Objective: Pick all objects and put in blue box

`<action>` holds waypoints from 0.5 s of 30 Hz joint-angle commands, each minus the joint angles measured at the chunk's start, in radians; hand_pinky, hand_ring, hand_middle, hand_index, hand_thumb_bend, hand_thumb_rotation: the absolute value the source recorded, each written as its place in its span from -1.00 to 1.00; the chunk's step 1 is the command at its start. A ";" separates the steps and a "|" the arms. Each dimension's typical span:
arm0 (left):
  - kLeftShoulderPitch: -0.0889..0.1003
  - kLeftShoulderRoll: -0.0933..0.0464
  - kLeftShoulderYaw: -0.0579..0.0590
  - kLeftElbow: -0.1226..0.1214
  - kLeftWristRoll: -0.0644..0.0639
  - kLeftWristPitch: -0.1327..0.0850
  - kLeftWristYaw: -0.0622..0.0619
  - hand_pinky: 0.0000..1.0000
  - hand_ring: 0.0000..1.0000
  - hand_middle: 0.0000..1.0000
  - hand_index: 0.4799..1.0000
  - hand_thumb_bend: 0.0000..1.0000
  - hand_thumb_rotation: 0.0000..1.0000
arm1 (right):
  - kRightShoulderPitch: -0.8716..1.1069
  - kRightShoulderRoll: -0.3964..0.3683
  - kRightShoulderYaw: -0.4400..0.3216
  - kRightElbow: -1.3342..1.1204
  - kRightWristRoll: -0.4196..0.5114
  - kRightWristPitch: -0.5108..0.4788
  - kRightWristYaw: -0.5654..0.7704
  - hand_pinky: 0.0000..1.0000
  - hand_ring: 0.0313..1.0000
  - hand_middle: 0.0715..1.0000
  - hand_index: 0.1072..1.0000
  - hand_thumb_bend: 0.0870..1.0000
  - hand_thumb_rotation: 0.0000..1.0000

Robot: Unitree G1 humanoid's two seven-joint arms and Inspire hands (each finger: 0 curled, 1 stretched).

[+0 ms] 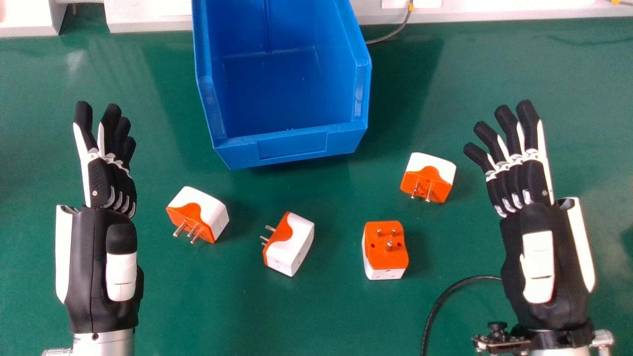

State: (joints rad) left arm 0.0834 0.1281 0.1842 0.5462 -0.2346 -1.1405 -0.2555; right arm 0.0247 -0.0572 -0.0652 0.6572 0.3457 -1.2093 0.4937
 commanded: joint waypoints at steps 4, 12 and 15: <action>-0.003 0.003 0.004 -0.018 0.002 -0.009 0.000 1.00 1.00 1.00 1.00 0.98 0.97 | -0.016 0.000 -0.007 -0.012 0.011 -0.019 0.000 0.76 0.86 0.95 1.00 -0.47 0.99; -0.003 0.002 0.003 -0.018 0.008 -0.008 0.001 1.00 1.00 1.00 1.00 0.98 0.97 | -0.042 -0.023 -0.070 0.048 -0.134 -0.095 -0.062 0.74 0.88 0.97 1.00 -0.40 0.90; -0.004 0.001 0.003 -0.017 0.010 -0.009 0.002 1.00 1.00 1.00 1.00 0.98 0.97 | -0.058 -0.037 -0.101 0.082 -0.206 -0.142 -0.101 0.74 0.91 0.98 1.00 -0.24 0.71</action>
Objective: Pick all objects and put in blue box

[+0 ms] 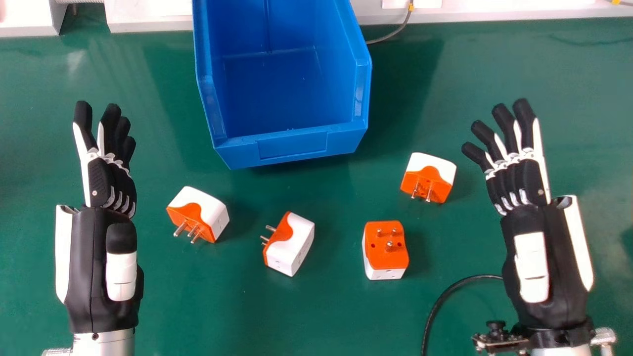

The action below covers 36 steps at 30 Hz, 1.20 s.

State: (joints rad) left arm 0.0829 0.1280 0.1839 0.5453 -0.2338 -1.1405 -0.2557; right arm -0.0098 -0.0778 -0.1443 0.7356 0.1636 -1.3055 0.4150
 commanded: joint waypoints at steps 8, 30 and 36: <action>-0.009 0.002 0.002 -0.012 0.008 -0.007 0.000 1.00 1.00 1.00 1.00 0.98 0.97 | -0.041 -0.059 -0.021 0.041 -0.171 -0.041 -0.107 0.70 0.93 0.98 1.00 0.60 0.11; -0.009 0.001 0.006 -0.018 0.019 -0.004 0.008 1.00 1.00 1.00 1.00 0.99 0.97 | -0.078 -0.243 0.114 -0.032 -0.795 0.290 -0.519 0.79 0.97 0.97 0.97 1.00 -0.08; -0.018 0.002 0.008 -0.009 0.022 -0.004 0.013 1.00 1.00 1.00 1.00 0.98 0.97 | -0.153 -0.284 0.210 0.042 -0.818 0.349 -0.562 0.79 0.98 0.99 0.99 1.00 -0.14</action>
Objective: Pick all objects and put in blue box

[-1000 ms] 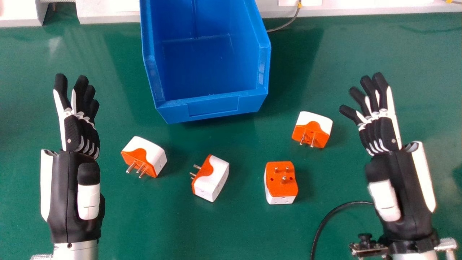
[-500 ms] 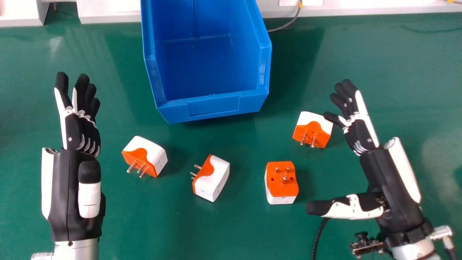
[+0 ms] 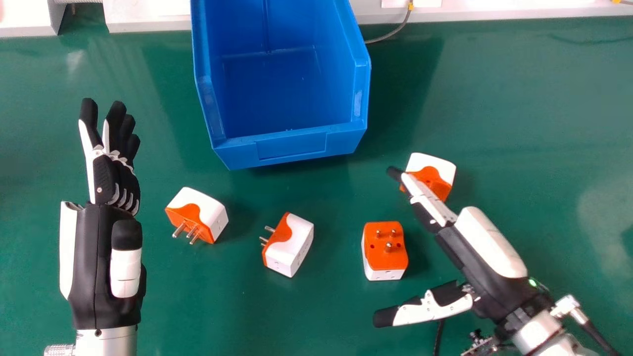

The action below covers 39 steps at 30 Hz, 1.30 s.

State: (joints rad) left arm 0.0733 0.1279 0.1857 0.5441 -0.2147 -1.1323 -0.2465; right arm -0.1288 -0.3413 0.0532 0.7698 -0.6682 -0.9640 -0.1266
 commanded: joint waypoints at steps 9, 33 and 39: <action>-0.020 0.002 0.005 -0.002 0.000 -0.012 0.002 1.00 1.00 1.00 1.00 0.98 0.98 | -0.139 -0.047 0.112 0.118 0.026 0.041 -0.034 0.84 1.00 1.00 1.00 1.00 -0.14; -0.032 0.007 0.009 0.017 -0.034 -0.026 -0.033 1.00 1.00 1.00 1.00 0.93 0.97 | -0.277 -0.093 0.260 0.281 0.025 0.054 -0.084 0.74 1.00 1.00 1.00 1.00 -0.12; -0.027 0.006 0.010 0.009 -0.039 -0.024 -0.041 1.00 1.00 1.00 1.00 0.92 0.97 | -0.298 -0.087 0.287 0.314 0.008 0.075 -0.098 0.76 1.00 1.00 1.00 1.00 -0.14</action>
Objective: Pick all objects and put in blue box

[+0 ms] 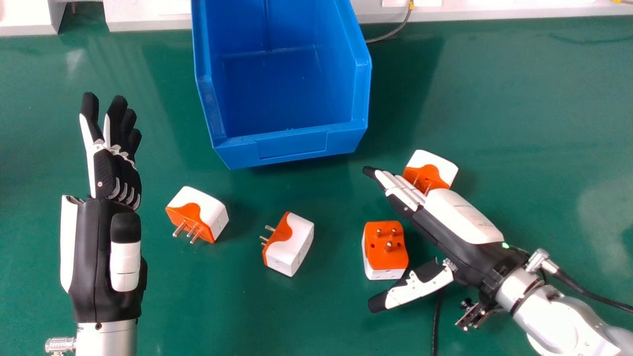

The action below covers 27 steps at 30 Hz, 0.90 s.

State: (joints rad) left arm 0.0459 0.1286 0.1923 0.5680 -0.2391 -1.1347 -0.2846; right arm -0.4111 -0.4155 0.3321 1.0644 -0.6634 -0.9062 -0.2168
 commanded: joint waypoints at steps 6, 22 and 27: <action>0.001 0.006 0.003 -0.018 -0.019 -0.022 -0.006 1.00 1.00 1.00 1.00 0.92 0.97 | -0.046 -0.023 0.075 0.033 -0.065 0.073 -0.061 0.74 1.00 1.00 1.00 1.00 -0.21; 0.009 0.000 0.000 -0.037 -0.010 -0.011 0.001 1.00 1.00 1.00 1.00 0.92 0.97 | -0.104 -0.019 0.294 -0.003 -0.238 0.317 -0.223 0.60 0.98 1.00 1.00 1.00 -0.46; 0.010 0.001 -0.002 -0.040 -0.016 -0.006 -0.002 1.00 1.00 1.00 1.00 0.92 0.97 | -0.120 -0.019 0.324 0.003 -0.246 0.340 -0.214 0.58 0.97 1.00 1.00 1.00 -0.47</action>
State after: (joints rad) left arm 0.0545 0.1283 0.1913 0.5497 -0.2538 -1.1325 -0.2848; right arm -0.5450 -0.4291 0.6261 1.0317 -0.8553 -0.6683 -0.4570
